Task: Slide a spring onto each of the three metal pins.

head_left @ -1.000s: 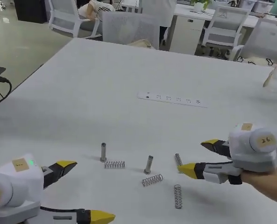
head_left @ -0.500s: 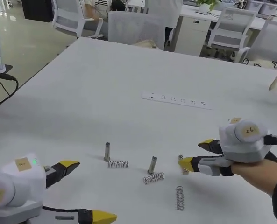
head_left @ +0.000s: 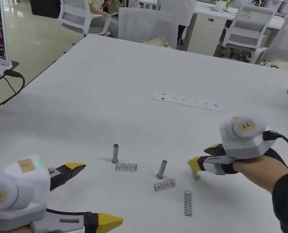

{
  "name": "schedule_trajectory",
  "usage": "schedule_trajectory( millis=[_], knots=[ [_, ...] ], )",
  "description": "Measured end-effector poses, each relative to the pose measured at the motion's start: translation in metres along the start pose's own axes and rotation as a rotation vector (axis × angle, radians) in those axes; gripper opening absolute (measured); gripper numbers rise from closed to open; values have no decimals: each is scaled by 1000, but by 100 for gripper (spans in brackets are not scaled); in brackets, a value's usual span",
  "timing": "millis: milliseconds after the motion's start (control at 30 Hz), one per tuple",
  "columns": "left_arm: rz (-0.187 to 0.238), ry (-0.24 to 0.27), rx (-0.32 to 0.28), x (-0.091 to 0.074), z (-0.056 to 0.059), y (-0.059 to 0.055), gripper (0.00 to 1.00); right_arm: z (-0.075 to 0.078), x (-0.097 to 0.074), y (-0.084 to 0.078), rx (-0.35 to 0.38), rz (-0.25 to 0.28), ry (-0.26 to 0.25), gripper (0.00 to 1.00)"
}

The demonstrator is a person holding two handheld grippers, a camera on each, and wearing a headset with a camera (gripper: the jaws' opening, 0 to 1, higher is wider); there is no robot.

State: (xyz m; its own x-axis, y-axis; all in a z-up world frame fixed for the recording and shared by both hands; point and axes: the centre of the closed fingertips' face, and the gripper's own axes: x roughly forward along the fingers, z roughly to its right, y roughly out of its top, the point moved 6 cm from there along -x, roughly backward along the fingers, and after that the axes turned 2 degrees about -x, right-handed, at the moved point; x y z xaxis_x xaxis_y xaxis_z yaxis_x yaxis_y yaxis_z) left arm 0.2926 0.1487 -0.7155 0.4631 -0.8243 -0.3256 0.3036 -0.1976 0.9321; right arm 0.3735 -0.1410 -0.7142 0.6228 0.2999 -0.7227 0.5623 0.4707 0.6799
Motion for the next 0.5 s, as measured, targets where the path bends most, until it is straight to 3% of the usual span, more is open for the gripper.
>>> schedule_trajectory(
  millis=[200,500],
  knots=[
    [2,1,-4,0,0,0,88,-3,9,-4,19,-47,17,28],
    [1,-2,-6,-1,1,-1,87,-3,17,-6,46,-100,1,22]
  ],
)
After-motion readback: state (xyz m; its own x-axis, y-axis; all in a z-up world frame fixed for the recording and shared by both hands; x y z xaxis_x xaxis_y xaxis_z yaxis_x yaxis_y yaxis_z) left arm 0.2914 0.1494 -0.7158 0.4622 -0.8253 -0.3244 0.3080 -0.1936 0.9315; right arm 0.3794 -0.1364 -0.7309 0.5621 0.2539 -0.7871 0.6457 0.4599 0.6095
